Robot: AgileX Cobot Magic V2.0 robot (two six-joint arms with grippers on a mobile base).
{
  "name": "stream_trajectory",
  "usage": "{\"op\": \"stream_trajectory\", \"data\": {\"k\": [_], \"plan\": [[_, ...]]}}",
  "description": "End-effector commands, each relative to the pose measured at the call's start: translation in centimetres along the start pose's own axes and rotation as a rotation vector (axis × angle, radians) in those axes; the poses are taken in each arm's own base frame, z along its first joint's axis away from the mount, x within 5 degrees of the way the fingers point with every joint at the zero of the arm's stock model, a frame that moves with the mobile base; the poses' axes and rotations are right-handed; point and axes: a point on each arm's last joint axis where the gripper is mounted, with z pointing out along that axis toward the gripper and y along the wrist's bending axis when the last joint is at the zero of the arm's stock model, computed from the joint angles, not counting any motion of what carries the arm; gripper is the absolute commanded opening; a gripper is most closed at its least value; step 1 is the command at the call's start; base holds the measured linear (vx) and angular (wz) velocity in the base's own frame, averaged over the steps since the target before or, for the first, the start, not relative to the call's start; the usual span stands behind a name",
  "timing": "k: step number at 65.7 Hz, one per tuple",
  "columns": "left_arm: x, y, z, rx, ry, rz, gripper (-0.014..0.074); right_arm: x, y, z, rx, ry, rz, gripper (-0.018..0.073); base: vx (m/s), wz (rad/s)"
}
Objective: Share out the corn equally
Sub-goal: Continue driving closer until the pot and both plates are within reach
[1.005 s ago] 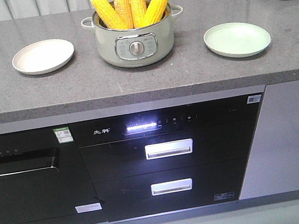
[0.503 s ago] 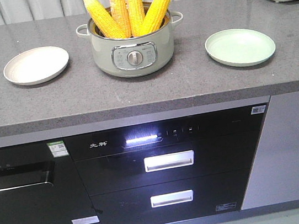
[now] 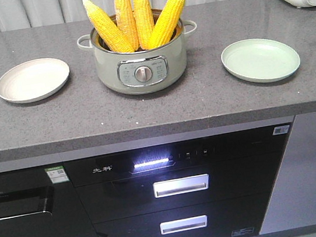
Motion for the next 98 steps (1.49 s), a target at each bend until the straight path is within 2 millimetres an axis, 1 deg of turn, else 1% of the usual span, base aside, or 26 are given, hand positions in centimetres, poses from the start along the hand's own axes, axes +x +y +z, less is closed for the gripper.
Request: {"op": "stream_trajectory", "data": {"k": [1, 98], "plan": [[-0.34, -0.02, -0.12, 0.007, -0.081, -0.014, -0.0006, -0.39, -0.01, 0.02, 0.001, -0.07, -0.014, -0.0001, 0.09, 0.0], [-0.34, -0.02, -0.12, 0.007, -0.081, -0.014, -0.0006, -0.39, -0.01, 0.02, 0.001, -0.07, -0.014, -0.0001, 0.09, 0.0]]}}
